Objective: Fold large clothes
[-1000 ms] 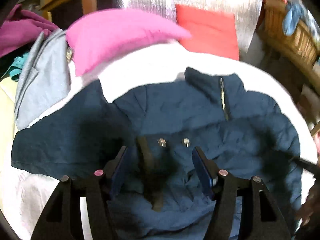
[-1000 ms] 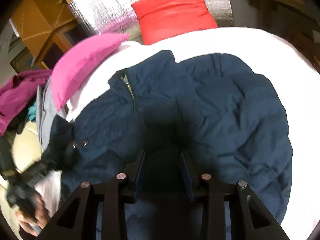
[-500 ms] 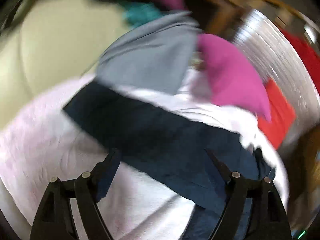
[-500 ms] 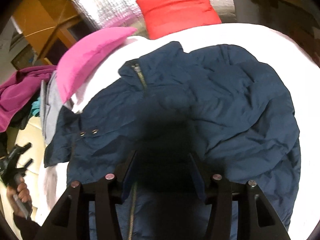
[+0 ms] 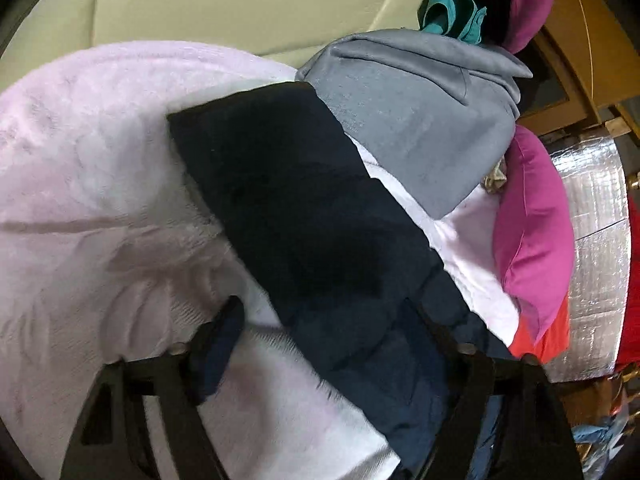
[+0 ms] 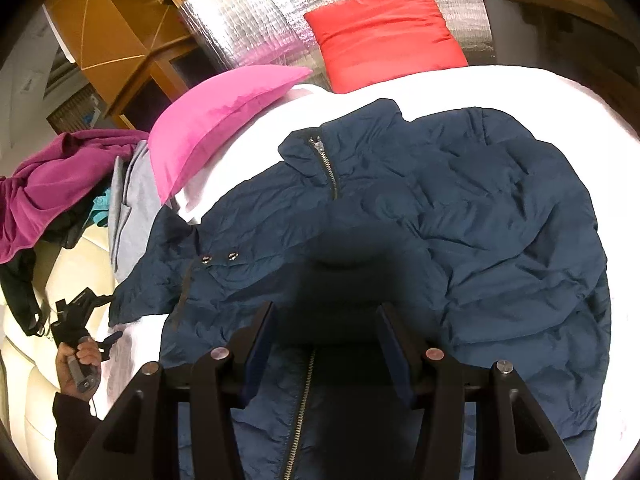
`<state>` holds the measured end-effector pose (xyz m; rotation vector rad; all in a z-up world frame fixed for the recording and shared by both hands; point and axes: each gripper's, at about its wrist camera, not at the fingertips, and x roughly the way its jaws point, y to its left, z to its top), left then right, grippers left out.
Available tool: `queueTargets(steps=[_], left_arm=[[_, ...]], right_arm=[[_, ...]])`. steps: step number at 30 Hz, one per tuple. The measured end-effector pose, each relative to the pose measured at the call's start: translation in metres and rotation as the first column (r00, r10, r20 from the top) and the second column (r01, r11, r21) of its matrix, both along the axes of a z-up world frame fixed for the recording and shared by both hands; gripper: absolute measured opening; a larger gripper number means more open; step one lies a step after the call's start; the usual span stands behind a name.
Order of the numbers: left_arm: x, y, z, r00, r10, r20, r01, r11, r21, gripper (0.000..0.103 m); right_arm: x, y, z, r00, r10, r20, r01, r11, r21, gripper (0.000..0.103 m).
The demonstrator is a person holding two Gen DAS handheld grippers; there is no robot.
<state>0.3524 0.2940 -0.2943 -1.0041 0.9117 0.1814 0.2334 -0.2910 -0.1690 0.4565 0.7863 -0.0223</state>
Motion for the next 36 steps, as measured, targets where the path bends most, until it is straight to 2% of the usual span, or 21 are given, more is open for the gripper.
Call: queueTargets(steps=[1,5,7,11,13,17,20,22,23,24,26,27,29,30,31,33,35,36], left_arm=[[0.003,0.0,-0.003,1.0,-0.001,-0.004,0.001,1.0,0.004,0.052],[0.011,0.0,-0.007,1.0,0.015,-0.002,-0.015,1.0,0.027,0.031],[0.013,-0.003,0.001,1.0,0.014,0.016,-0.015,0.998,0.056,0.015],[0.013,-0.026,0.037,0.997,-0.024,0.076,0.01,0.983,0.181,0.009],[0.009,-0.045,0.063,0.988,-0.074,0.133,0.042,0.972,0.232,0.008],[-0.006,-0.092,0.114,0.945,-0.21,0.25,0.123,0.939,0.322,0.008],[-0.023,-0.144,0.147,0.879,-0.351,0.322,0.205,0.889,0.408,0.008],[-0.037,-0.182,0.163,0.824,-0.444,0.351,0.249,0.841,0.48,0.008],[-0.044,-0.201,0.168,0.79,-0.493,0.366,0.28,0.82,0.5,0.008],[-0.047,-0.214,0.169,0.766,-0.525,0.372,0.304,0.805,0.51,0.008],[-0.056,-0.252,0.168,0.698,-0.615,0.367,0.378,0.751,0.542,0.008],[-0.059,-0.263,0.167,0.679,-0.642,0.356,0.404,0.732,0.549,0.008],[-0.063,-0.295,0.157,0.633,-0.707,0.315,0.475,0.676,0.563,0.008],[-0.065,-0.317,0.148,0.603,-0.745,0.284,0.52,0.638,0.568,0.008],[-0.067,-0.331,0.141,0.584,-0.77,0.259,0.548,0.609,0.574,0.008],[-0.073,-0.364,0.123,0.53,-0.826,0.193,0.608,0.529,0.592,0.008],[-0.078,-0.386,0.109,0.485,-0.863,0.143,0.653,0.466,0.597,0.008],[-0.08,-0.401,0.098,0.45,-0.887,0.099,0.69,0.416,0.592,0.008]], right_arm=[[0.0,-0.002,-0.001,1.0,-0.004,0.0,0.004,1.0,0.004,0.055],[0.002,-0.012,-0.006,1.0,-0.021,-0.005,0.022,1.0,0.015,0.055],[0.0,-0.018,-0.009,0.999,-0.034,-0.005,0.034,0.999,0.029,0.055],[-0.005,-0.028,-0.008,0.998,-0.056,0.007,0.056,0.997,0.048,0.055],[-0.01,-0.031,-0.005,0.998,-0.066,0.015,0.065,0.997,0.05,0.055],[-0.023,-0.04,0.002,0.996,-0.086,0.033,0.084,0.995,0.054,0.055],[-0.033,-0.045,0.004,0.994,-0.101,0.037,0.099,0.993,0.059,0.055],[-0.039,-0.05,0.004,0.993,-0.114,0.037,0.112,0.992,0.066,0.055],[-0.043,-0.052,0.005,0.992,-0.121,0.038,0.118,0.991,0.069,0.055],[-0.046,-0.054,0.006,0.991,-0.126,0.039,0.124,0.99,0.066,0.055],[-0.051,-0.057,0.007,0.99,-0.136,0.041,0.133,0.989,0.066,0.055],[-0.055,-0.059,0.007,0.989,-0.141,0.044,0.138,0.988,0.069,0.055],[-0.061,-0.064,0.008,0.987,-0.155,0.051,0.152,0.986,0.074,0.055],[-0.063,-0.066,0.008,0.985,-0.161,0.052,0.157,0.985,0.077,0.055],[-0.065,-0.068,0.008,0.984,-0.168,0.052,0.163,0.983,0.08,0.055],[-0.069,-0.074,0.005,0.981,-0.189,0.046,0.184,0.979,0.09,0.055],[-0.071,-0.079,0.003,0.98,-0.196,0.042,0.192,0.977,0.095,0.055],[-0.072,-0.08,0.002,0.979,-0.199,0.041,0.194,0.976,0.095,0.055]])
